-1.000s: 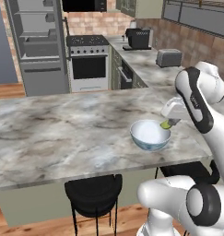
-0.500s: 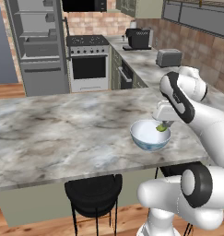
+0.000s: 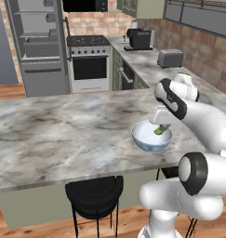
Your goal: There is a bowl on the dining counter. Grab a lemon wedge from the fridge and place it in the bowl. Then get the liquor bottle and glass cup from the cabinet and place them next to the bowl.
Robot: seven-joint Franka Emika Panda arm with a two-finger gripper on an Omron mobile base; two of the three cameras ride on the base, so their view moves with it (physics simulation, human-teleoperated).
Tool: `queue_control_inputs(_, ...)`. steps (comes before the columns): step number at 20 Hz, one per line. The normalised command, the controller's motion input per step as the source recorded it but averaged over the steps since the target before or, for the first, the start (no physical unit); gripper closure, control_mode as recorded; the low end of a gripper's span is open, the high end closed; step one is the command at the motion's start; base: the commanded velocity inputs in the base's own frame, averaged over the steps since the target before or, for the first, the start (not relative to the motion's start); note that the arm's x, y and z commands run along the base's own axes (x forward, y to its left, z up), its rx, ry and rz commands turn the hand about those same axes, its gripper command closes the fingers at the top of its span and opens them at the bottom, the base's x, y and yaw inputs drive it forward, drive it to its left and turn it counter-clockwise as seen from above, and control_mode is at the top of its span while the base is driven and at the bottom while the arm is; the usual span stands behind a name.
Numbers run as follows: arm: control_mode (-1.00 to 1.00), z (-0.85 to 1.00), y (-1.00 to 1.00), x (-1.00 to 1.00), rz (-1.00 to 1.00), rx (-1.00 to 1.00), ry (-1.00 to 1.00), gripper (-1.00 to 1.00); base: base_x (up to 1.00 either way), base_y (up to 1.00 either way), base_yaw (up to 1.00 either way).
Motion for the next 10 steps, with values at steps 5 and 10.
queue_control_inputs(5, -1.00, -0.34, 0.00, 0.50, 0.00, -0.01, 0.09, 1.00, 0.00, 0.00, 0.00)
queue_control_inputs(10, -1.00, -0.31, -0.01, 0.46, 0.00, -0.01, 0.07, 1.00, 0.00, 0.00, 0.00)
